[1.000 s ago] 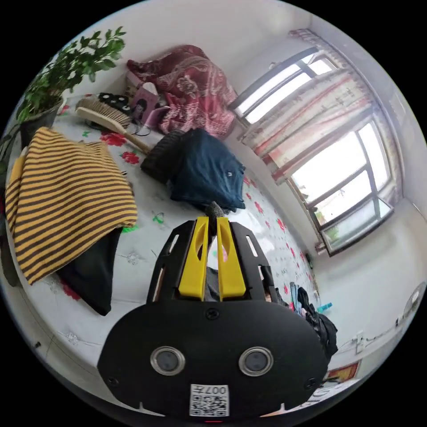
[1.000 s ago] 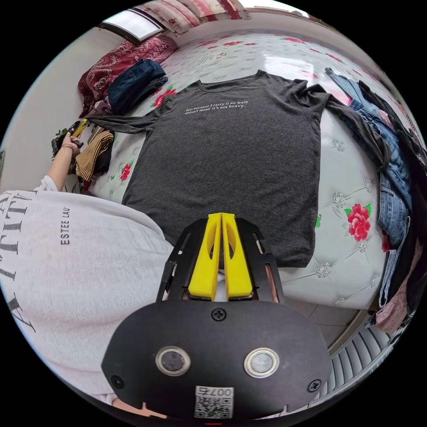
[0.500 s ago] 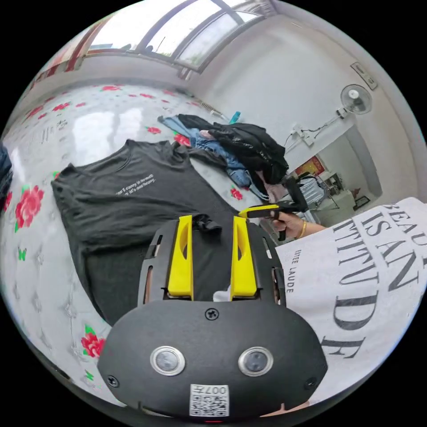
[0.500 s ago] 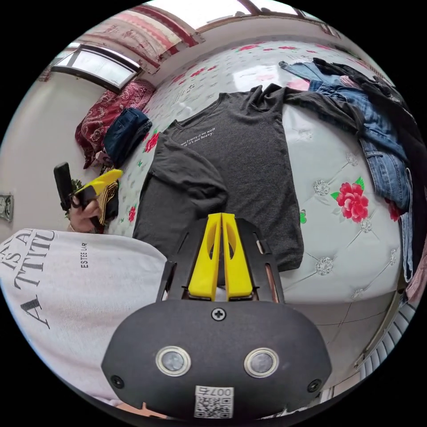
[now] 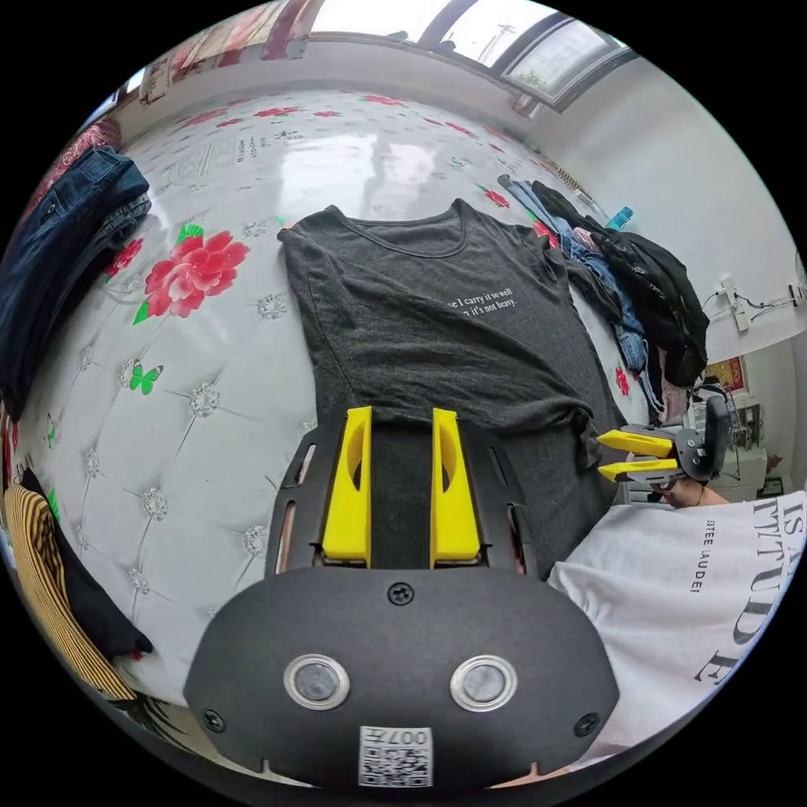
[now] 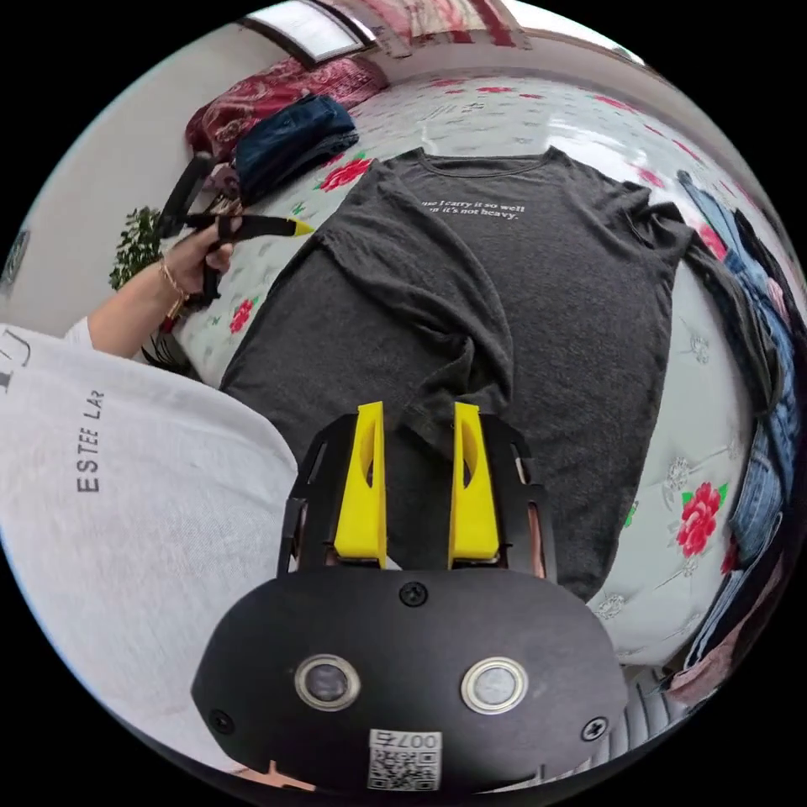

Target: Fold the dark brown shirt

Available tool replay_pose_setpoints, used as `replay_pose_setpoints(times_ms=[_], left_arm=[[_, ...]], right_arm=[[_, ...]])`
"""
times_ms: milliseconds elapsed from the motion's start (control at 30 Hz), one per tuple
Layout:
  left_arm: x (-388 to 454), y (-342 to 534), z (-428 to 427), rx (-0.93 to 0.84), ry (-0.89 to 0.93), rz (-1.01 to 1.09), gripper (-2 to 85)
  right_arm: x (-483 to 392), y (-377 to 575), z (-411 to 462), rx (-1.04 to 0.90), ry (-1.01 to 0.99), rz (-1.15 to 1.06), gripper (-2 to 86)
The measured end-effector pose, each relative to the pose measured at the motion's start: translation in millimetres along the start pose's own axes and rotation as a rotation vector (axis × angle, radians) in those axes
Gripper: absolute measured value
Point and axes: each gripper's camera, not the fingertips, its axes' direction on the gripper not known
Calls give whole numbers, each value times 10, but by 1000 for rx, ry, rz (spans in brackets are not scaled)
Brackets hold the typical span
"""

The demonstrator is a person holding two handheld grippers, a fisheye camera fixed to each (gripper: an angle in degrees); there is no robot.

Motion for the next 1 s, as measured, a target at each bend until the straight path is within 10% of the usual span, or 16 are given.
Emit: replay_pose_setpoints(times_ms=[500, 1000], left_arm=[[147, -265, 61, -74, -162, 51, 49], [10, -215, -131, -38, -131, 26, 53]], right_arm=[[-137, 205, -662, -213, 244, -522, -1], [391, 561, -273, -186, -63, -89, 23]])
